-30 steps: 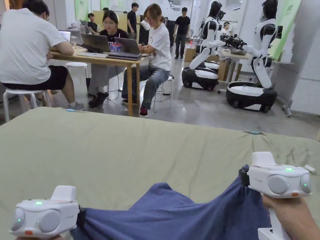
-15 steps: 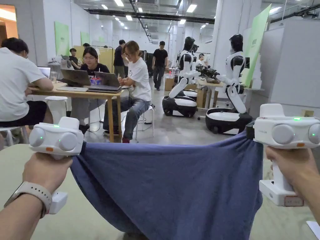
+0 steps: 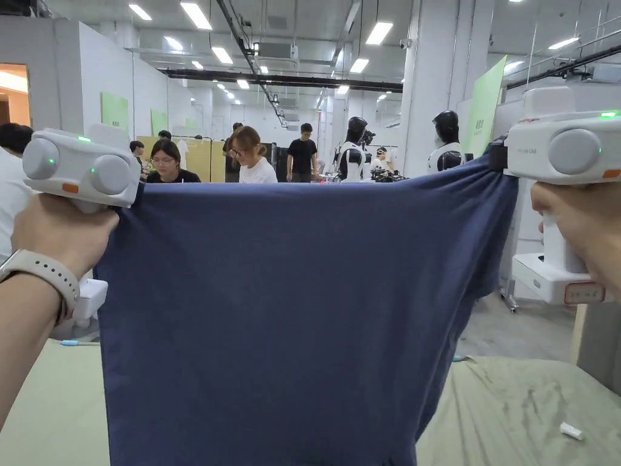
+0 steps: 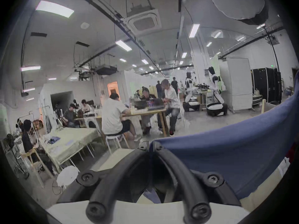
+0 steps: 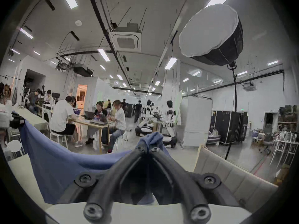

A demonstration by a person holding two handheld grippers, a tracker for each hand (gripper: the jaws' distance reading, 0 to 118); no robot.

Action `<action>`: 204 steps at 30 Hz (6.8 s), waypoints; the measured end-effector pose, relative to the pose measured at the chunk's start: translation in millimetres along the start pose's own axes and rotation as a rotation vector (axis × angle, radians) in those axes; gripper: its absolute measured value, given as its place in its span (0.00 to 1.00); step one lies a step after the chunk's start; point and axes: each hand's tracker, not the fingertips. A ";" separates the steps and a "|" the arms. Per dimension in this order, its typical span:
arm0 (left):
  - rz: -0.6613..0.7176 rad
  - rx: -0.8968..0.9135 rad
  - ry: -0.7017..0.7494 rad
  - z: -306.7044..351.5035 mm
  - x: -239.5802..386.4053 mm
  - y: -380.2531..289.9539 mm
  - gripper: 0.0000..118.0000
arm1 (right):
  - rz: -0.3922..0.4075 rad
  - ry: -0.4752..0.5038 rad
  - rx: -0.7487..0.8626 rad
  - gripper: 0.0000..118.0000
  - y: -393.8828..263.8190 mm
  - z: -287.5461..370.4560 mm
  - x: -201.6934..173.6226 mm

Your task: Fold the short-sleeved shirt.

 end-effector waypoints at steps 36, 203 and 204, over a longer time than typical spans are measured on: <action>0.039 -0.462 -0.247 237.2 -9.0 -417.3 0.01 | 0.000 0.107 -0.489 0.00 -377.2 276.0 -14.6; 0.027 -0.587 -0.226 170.9 40.0 -474.3 0.05 | -0.139 0.021 -0.745 0.99 -515.6 254.1 15.7; 0.031 -0.584 -0.223 172.3 40.8 -473.8 0.05 | -0.132 0.063 -0.694 0.91 -520.9 252.9 11.3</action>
